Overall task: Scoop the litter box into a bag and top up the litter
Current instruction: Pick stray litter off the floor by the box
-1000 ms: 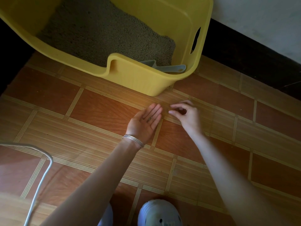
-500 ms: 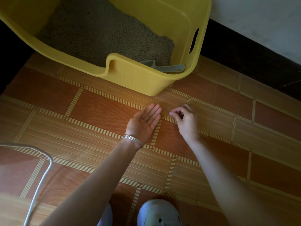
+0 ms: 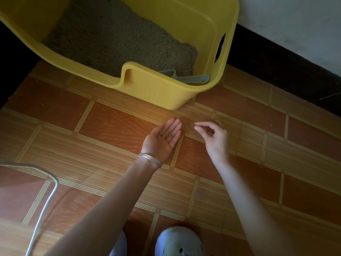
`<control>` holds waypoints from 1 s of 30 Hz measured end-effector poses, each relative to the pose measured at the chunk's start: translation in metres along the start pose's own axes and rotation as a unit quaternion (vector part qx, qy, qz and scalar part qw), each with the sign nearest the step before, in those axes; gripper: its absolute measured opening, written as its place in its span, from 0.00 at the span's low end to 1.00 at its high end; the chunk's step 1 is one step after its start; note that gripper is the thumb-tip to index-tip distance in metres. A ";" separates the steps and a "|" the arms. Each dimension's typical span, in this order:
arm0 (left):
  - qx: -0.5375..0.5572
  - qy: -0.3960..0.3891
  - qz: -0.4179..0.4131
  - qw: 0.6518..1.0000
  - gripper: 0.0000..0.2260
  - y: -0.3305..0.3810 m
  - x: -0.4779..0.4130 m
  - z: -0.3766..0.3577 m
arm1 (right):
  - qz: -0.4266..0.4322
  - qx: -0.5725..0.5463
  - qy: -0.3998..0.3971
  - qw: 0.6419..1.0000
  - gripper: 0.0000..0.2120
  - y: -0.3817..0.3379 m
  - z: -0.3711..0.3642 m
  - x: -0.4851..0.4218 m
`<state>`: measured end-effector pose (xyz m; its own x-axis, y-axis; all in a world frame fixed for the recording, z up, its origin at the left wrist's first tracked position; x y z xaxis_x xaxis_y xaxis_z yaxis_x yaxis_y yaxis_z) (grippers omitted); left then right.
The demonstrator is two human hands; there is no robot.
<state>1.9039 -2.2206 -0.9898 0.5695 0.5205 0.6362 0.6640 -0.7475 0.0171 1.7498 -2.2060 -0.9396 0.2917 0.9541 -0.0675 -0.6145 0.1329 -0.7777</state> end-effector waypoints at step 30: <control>-0.005 0.013 -0.002 1.000 0.18 -0.001 -0.002 0.000 | 0.089 -0.027 -0.112 0.989 0.04 -0.042 -0.028 -0.005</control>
<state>1.9020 -2.2211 -0.9915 0.5543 0.5116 0.6565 0.6606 -0.7503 0.0270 1.7946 -2.2240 -0.9244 0.0096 0.9974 -0.0715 -0.5990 -0.0515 -0.7991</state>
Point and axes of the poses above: each hand's wrist, its own x-axis away from the middle knuckle, its own z-axis out of the back of the hand, y = z × x, the point moved 5 cm from there along -x, towards the middle knuckle, and after that the axes turned 5 degrees about z, right-handed, at the moved point
